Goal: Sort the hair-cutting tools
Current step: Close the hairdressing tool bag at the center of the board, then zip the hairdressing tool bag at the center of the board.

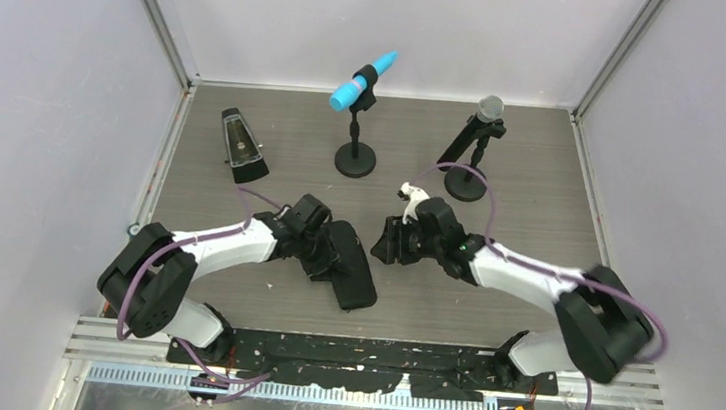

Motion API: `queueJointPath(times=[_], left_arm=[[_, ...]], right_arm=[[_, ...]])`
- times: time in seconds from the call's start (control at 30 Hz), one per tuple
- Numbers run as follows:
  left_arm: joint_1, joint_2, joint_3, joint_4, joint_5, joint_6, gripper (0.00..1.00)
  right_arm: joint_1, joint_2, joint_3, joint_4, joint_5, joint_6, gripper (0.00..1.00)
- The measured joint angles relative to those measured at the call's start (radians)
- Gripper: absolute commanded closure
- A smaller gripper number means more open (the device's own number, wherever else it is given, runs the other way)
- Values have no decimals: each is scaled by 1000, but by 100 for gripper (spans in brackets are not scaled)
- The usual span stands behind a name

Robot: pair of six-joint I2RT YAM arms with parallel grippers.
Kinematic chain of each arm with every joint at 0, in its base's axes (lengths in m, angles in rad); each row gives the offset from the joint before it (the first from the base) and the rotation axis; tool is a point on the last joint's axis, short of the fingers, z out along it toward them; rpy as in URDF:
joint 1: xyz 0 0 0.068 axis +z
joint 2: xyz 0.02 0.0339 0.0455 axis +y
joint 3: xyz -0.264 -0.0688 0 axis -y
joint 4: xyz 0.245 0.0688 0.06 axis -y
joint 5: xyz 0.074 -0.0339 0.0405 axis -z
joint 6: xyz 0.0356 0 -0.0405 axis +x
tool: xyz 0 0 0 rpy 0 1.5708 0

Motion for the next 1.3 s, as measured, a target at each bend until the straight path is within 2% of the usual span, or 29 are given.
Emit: queueJointPath(times=[0.13,0.23,0.37,0.47,0.63,0.8,1.03,1.3], left_arm=[[-16,15,34,-39,-21,-48,70],[-22,33,72,-82,-32,-68,69],[-30,46,112,-128,-45,-76,69],[-34,48,119,-139,-53,-84,69],[-37,51,120,-140,-59,-88,70],[-42,56,120,-129,-61,-92,70],[-43,65,120,-122,-57,-92,70],[-45,64,120,-122,-57,-92,70]], right_arm=[[88,-228,-103,23,127,-32,51],[221,-350,-199,49,226,-76,51],[436,-408,-292,62,346,-148,51],[551,-410,-347,113,448,-209,52],[691,-356,-434,286,591,-334,51],[800,-228,-533,558,669,-499,51],[837,-62,-536,842,687,-641,54],[842,30,-509,988,720,-727,56]])
